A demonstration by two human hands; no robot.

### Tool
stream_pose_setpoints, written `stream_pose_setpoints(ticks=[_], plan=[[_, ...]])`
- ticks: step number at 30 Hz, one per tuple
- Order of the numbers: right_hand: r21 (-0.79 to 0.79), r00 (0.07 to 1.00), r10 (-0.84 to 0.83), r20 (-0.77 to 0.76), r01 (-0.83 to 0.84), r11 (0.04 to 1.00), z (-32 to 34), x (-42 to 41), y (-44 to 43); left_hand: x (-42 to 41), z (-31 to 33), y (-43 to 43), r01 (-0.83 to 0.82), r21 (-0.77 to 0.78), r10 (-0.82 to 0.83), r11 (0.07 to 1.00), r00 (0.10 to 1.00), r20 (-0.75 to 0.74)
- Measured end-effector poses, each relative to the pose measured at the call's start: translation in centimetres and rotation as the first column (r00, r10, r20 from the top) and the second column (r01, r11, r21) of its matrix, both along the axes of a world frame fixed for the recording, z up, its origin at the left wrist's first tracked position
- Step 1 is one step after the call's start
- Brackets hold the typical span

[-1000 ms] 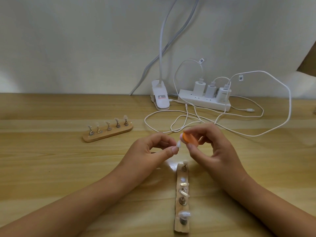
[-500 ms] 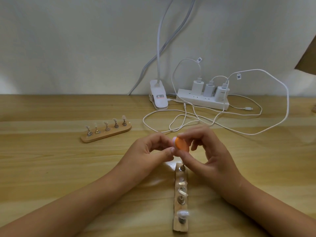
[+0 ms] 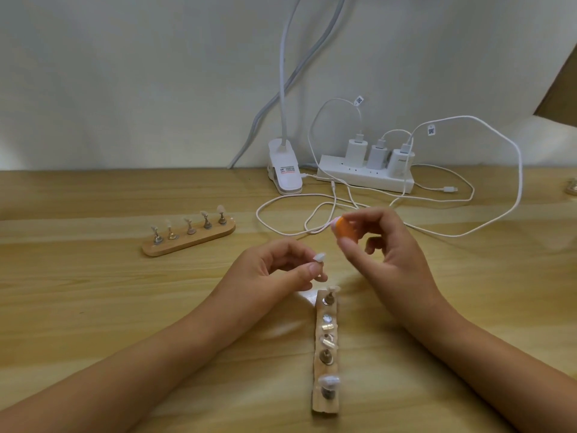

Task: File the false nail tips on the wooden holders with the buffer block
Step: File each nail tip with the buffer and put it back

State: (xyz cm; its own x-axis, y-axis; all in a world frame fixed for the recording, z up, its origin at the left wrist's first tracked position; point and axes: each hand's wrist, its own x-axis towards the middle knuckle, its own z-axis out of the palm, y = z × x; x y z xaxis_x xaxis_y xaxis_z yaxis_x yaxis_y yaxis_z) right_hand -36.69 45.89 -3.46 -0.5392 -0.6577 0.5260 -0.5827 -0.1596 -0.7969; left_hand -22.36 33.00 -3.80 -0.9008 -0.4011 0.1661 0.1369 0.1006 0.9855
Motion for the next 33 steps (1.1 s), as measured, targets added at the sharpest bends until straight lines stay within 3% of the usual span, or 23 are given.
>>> stream_pose_setpoints(ticks=[2, 8, 11, 15, 28, 33], plan=[[-0.024, 0.993, -0.008, 0.12, 0.011, 1.0, 0.1, -0.5, 0.3, 0.1, 0.1, 0.0, -0.02, 0.034, 0.021, 0.999, 1.0, -0.014], [-0.04, 0.967, 0.009, 0.254, 0.001, 0.999, 0.2, -0.8, 0.4, 0.2, 0.2, -0.4, -0.085, 0.24, 0.106, 0.967, 0.992, -0.073], [-0.05, 0.956, 0.011, 0.292, 0.003, 0.999, 0.0, -1.1, 0.3, 0.5, 0.7, -0.8, 0.052, 0.15, -0.057, 0.987, 0.998, 0.027], [-0.04, 0.954, -0.001, 0.298, 0.014, 0.999, -0.2, -1.6, 0.3, 0.9, 1.5, -1.3, 0.29, -0.08, -0.259, 0.954, 0.927, 0.272], [-0.018, 0.96, 0.024, 0.279, -0.019, 1.0, -0.3, -1.4, 0.1, 0.2, -0.2, -0.3, 0.141, -0.361, -0.076, 0.922, 0.979, 0.189], [-0.018, 0.959, 0.024, 0.284, -0.02, 1.0, -0.2, -1.4, 0.3, 1.0, 0.4, -1.2, 0.264, -0.386, -0.187, 0.884, 0.956, 0.226]])
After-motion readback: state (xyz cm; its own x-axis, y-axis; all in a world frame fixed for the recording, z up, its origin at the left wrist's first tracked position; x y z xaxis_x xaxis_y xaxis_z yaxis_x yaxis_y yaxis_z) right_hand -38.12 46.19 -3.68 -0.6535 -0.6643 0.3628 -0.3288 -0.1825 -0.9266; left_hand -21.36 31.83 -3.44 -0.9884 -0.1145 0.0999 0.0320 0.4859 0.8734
